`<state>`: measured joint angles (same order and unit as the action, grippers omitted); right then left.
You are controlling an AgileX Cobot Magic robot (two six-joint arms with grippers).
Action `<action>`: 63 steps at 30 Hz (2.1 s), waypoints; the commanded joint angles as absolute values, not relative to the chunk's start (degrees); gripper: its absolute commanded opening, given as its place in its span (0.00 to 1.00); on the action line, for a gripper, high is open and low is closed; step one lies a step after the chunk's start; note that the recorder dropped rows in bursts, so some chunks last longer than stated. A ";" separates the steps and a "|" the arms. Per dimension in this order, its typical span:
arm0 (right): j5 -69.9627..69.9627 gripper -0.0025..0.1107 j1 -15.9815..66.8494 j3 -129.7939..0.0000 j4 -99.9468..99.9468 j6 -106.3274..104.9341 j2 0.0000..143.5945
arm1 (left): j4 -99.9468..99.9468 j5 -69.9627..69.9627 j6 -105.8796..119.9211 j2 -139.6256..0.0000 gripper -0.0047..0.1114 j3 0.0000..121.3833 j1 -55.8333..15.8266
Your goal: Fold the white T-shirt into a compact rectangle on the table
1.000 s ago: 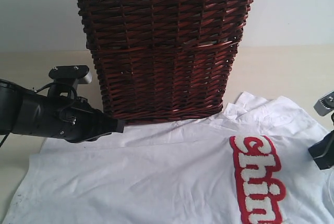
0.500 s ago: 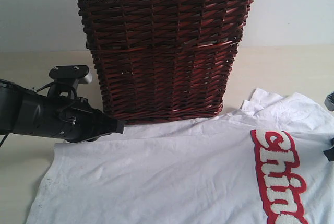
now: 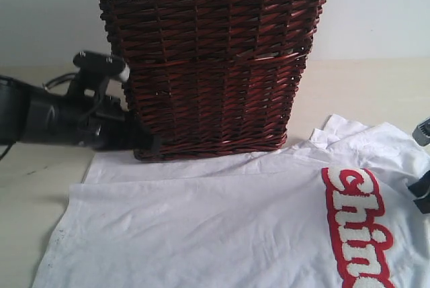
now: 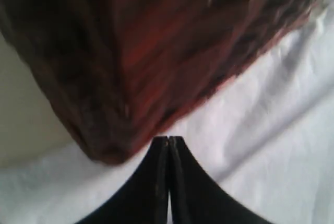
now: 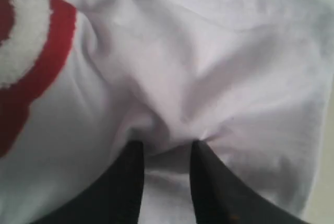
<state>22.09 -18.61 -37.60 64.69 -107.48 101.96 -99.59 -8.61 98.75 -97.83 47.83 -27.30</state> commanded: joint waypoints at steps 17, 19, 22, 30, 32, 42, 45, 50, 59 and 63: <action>48.69 0.32 -18.66 -42.70 60.96 -97.77 78.21 | -99.95 3.85 102.56 -79.16 0.04 58.60 -29.91; 55.75 0.32 -18.66 -42.70 58.51 -95.68 78.01 | -99.95 3.53 100.62 -77.86 0.04 55.32 -32.65; 62.86 0.32 -18.66 -42.59 55.34 -95.68 78.01 | -99.95 -2.92 95.07 -77.68 0.04 50.73 -37.37; 63.27 0.12 -18.66 -42.09 52.36 -94.55 78.01 | -99.95 -9.15 98.32 -87.93 0.04 48.01 -46.56; 61.43 0.04 -18.66 -42.09 52.47 -94.55 78.01 | -99.95 -9.62 100.41 -93.38 0.04 51.04 -46.56; 61.74 0.02 -18.66 -42.09 51.46 -94.14 78.01 | -99.95 -5.28 102.02 -110.34 0.04 70.27 -44.68; 62.05 0.02 -18.66 -42.09 49.43 -92.51 78.01 | -99.95 -5.28 102.02 -114.03 0.04 74.68 -43.44; 63.10 0.02 -18.66 -42.09 46.40 -90.80 78.01 | -99.95 -5.24 102.02 -117.24 0.04 79.54 -42.81; 63.11 0.02 -18.66 -42.09 46.41 -90.80 78.01 | -99.95 -7.62 102.02 -124.20 0.04 88.37 -41.12; 63.47 0.02 -18.66 -42.09 46.41 -88.18 78.01 | -99.95 -6.25 102.02 -125.37 0.04 91.41 -40.92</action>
